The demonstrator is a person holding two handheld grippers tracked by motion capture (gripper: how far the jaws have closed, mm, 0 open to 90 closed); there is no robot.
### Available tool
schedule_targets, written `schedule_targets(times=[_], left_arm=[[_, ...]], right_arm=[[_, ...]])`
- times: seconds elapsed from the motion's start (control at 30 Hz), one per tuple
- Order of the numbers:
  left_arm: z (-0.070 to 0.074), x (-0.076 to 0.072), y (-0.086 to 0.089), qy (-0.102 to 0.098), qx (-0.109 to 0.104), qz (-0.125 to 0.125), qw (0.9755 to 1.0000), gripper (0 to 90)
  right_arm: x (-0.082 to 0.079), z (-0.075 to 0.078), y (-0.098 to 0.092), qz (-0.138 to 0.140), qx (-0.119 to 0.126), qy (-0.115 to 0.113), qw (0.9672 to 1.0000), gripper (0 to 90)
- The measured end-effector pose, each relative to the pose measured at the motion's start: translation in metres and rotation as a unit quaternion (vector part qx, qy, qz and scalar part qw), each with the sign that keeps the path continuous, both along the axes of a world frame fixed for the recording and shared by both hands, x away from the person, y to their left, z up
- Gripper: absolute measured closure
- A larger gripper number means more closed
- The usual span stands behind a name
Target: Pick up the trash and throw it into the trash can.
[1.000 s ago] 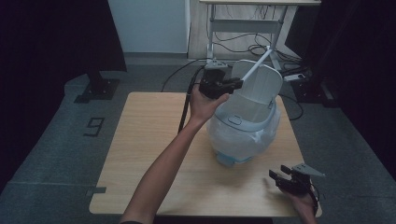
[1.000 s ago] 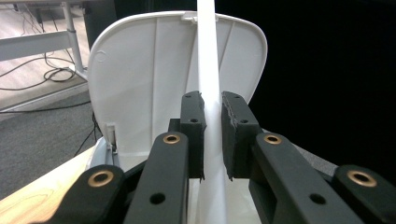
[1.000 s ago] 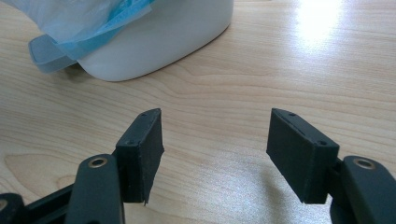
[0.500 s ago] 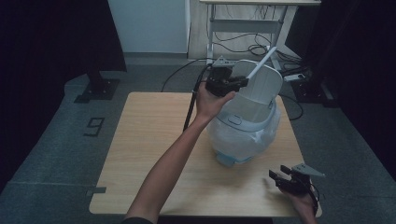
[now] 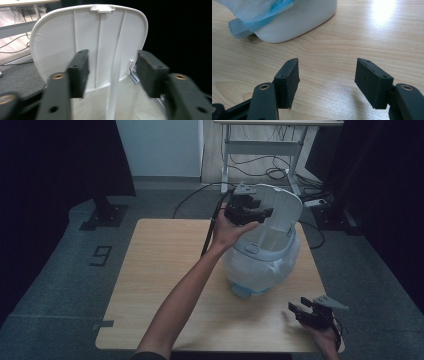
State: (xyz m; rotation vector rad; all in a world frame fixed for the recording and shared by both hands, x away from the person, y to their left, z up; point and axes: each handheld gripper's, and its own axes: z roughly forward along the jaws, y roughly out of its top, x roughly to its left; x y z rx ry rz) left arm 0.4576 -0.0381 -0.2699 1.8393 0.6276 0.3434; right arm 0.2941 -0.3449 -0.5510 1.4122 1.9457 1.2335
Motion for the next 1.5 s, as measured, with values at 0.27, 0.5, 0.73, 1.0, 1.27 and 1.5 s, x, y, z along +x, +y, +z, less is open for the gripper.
schedule_targets(times=[0.27,0.5,0.73,1.0,1.27,1.5], left_arm=[[0.002,-0.014,0.017,-0.005,0.012,-0.006,0.9999,29.2],[-0.006,-0.028,0.039,-0.005,0.017,-0.004,0.9998,23.1],[-0.021,-0.049,0.069,-0.01,0.01,0.004,0.9999,22.2],[-0.047,-0.069,0.106,-0.003,0.015,0.025,0.9996,21.9],[-0.089,-0.09,0.149,0.019,0.012,0.05,0.9985,21.9],[-0.137,-0.105,0.172,0.048,0.028,0.07,0.996,21.5]], right_arm=[[0.0,0.0,0.002,0.001,-0.001,0.0,1.0,35.4],[-0.001,0.0,0.002,0.0,-0.003,-0.002,1.0,35.4],[-0.001,0.001,0.002,0.0,-0.002,-0.003,1.0,35.4],[-0.001,0.002,0.003,0.001,-0.003,-0.003,1.0,35.4],[0.0,0.001,0.002,-0.001,-0.004,-0.002,1.0,35.4],[0.001,0.001,0.0,-0.003,-0.003,-0.004,1.0,35.4]])
